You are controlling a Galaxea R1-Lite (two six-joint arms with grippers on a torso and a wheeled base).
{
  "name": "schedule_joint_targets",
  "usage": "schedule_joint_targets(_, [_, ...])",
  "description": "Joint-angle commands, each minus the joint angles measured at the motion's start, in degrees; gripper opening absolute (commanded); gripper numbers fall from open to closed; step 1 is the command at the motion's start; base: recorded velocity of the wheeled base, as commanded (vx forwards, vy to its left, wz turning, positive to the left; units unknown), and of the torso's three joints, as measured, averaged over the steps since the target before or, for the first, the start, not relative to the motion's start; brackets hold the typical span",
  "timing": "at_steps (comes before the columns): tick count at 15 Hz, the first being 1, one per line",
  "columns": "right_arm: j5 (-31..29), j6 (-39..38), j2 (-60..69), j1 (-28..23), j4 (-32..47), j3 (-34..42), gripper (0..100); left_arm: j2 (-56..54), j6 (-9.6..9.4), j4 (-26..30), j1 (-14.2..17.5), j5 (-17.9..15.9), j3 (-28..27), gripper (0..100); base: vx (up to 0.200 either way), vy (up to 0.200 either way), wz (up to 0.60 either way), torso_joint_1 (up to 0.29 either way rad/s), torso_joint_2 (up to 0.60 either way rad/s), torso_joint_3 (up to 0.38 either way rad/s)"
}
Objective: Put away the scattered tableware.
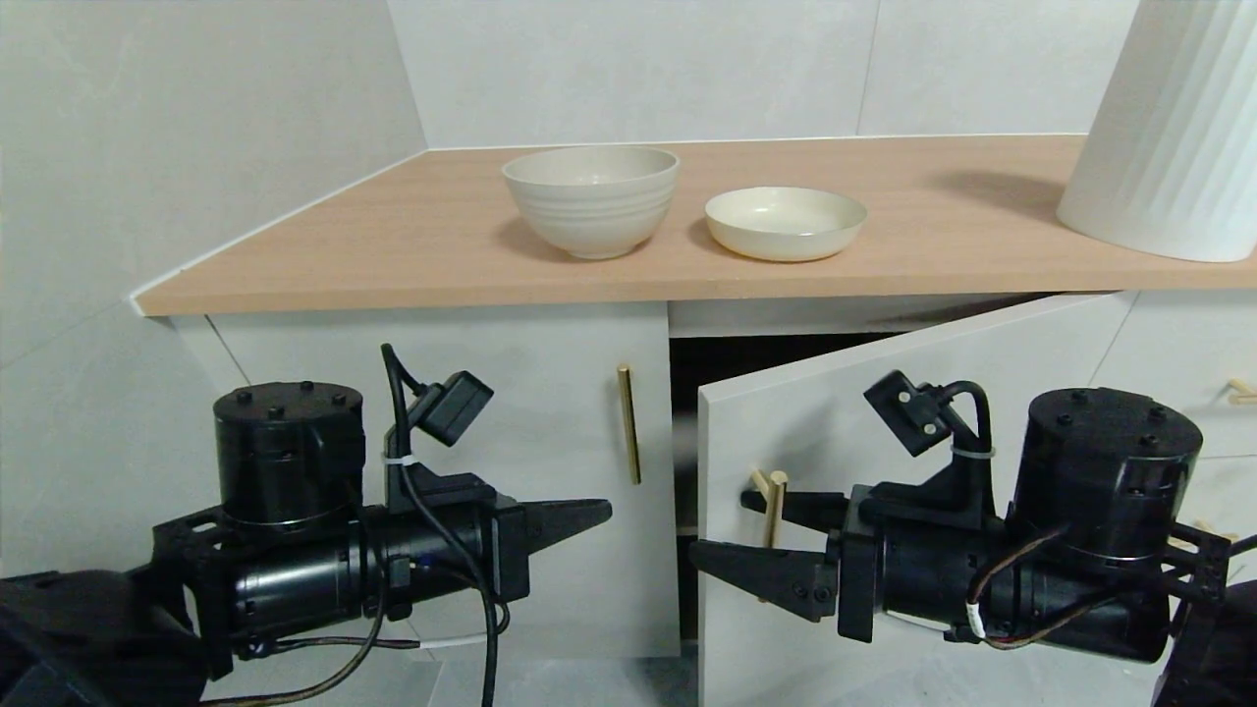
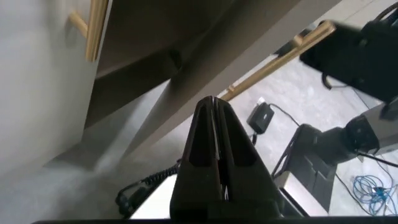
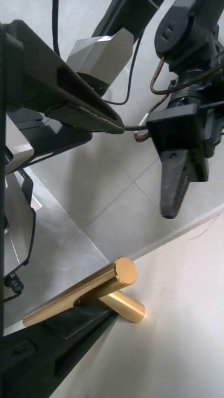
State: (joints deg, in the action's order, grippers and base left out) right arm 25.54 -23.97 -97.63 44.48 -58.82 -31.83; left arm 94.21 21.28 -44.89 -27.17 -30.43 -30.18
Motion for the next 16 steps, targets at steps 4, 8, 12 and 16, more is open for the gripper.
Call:
schedule_joint_targets(4, [-0.05, -0.03, -0.45, 0.08, 0.20, 0.01, 100, 7.66, 0.07, -11.28, -0.42, -0.95, -1.02, 0, 0.000, 0.000, 0.00, 0.000, 0.00, 0.000])
schedule_joint_targets(8, [-0.05, 0.06, 0.08, 0.08, 0.20, 0.01, 100, 16.97, 0.07, -19.54, -0.60, -1.13, -7.08, 0, 0.000, 0.000, 0.00, 0.000, 0.00, 0.000])
schedule_joint_targets(12, [0.04, 0.06, 0.52, 0.08, 0.20, 0.28, 100, 19.17, -0.19, -20.50, -3.41, -0.95, -8.84, 0, 0.000, 0.000, 0.00, 0.000, 0.00, 0.000])
schedule_joint_targets(16, [-0.14, 0.50, 0.52, 0.08, 0.20, 0.45, 100, 24.36, -0.19, -27.71, -5.08, 2.48, -11.12, 0, 0.000, 0.000, 0.00, 0.000, 0.00, 0.000])
